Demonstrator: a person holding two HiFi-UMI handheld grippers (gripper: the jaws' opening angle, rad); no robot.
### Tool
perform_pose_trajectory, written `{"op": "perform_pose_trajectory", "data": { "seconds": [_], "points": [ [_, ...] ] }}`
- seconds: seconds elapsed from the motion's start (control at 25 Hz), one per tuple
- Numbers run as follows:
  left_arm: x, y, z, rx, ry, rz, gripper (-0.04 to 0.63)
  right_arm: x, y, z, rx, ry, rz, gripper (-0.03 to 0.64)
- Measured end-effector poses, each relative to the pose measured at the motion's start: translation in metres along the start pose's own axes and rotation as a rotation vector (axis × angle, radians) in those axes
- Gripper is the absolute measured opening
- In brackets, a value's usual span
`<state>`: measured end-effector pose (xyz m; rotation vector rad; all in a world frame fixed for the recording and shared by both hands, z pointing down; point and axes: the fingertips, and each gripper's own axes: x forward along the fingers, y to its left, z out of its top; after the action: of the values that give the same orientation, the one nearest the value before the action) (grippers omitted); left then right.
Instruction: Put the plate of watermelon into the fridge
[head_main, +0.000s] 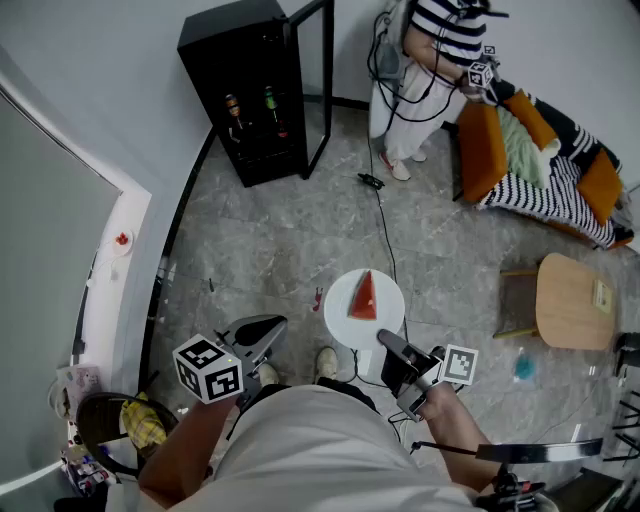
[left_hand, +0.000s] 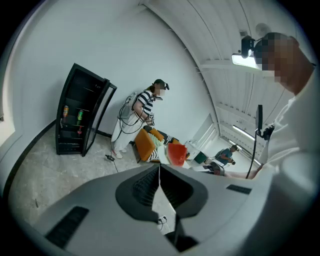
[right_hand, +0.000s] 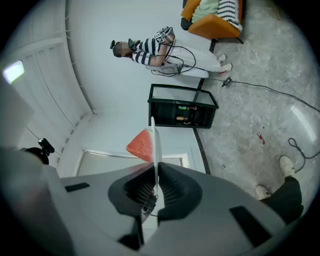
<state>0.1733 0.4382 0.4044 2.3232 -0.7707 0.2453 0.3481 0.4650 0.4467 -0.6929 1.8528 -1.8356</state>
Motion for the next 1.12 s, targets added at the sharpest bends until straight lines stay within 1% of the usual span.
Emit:
{"op": "perform_pose_trajectory", "data": {
  "seconds": [0.2,0.48,0.68,0.88,1.0,1.12],
  "points": [
    [-0.005,-0.002,0.002,0.014,-0.007,0.000,0.014,0.002,0.000,-0.007,-0.005,0.014,-0.003,0.026],
    [-0.010,-0.004,0.003,0.011,-0.034,0.026,0.014,0.017,-0.005,-0.008,-0.056,0.089,-0.025,0.026],
    [-0.015,0.000,0.000,-0.008,-0.050,0.050,0.014,0.034,-0.010,-0.006,-0.040,0.123,-0.029,0.023],
    [-0.021,0.018,-0.002,-0.025,-0.043,0.066,0.014,0.064,-0.016,-0.003,-0.028,0.149,-0.053,0.023],
    [-0.023,0.031,0.006,0.004,-0.036,0.071,0.014,0.084,-0.020,0.000,-0.018,0.153,-0.070,0.023],
    [-0.023,0.050,0.019,0.065,-0.025,0.060,0.014,0.112,-0.022,0.010,-0.028,0.142,-0.082,0.023]
  ]
}}
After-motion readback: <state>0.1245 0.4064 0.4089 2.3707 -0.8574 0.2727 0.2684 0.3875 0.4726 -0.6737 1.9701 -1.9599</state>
